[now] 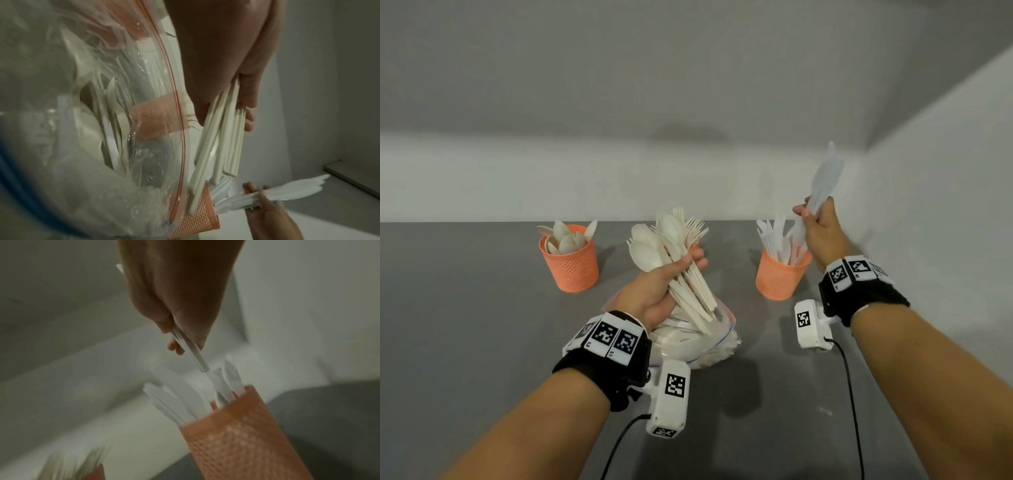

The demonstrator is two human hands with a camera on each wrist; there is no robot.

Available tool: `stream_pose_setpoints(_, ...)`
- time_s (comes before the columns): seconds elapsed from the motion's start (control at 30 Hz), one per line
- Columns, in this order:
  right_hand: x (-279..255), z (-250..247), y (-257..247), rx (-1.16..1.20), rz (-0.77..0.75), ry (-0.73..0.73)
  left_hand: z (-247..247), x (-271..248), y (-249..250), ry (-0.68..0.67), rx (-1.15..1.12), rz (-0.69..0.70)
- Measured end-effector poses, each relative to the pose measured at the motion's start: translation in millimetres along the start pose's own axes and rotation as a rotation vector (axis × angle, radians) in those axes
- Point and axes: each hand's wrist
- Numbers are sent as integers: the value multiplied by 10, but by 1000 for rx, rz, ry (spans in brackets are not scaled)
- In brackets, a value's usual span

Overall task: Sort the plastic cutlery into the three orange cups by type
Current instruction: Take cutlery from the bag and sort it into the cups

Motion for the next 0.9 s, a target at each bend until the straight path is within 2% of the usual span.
stream_pose_setpoints(0.1, 64, 48, 240, -27, 206, -43, -36, 7, -15, -25, 40, -2)
stream_pose_setpoints(0.2, 70, 73, 260, -142, 215, -42, -31, -18, -26, 11, 90, 31)
stream_pose_setpoints(0.27, 54, 75, 143, -182, 117, -4, -32, -18, -31, 5, 101, 22)
stream_pose_setpoints(0.4, -145, 217, -259, -281, -290, 161, -8, 2, -20, 19, 43, -12)
stream_pose_setpoints(0.47, -348, 397, -468, -195, -390, 54, -6, 40, -24, 16, -13, -19)
stream_pose_setpoints(0.57, -723, 745, -648, -126, -303, -368, 9, 88, -49, 24, -35, -13)
stream_pose_setpoints(0.63, -872, 951, -614, -229, -271, -518, 59, 71, -42, 16, -31, -15)
stream_pose_setpoints(0.7, -915, 1072, -545, -361, -280, -519, 119, 25, -22, -31, -58, -16)
stream_pose_setpoints(0.9, -914, 1159, -558, -438, -277, -522, 62, -55, 27, -72, -97, 15)
Point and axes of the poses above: each hand's wrist, its own x-axis towards the middle knuckle, its own z-axis out of the palm, y = z × x, and after that the axes turned 8 degrees about -y, right-handed
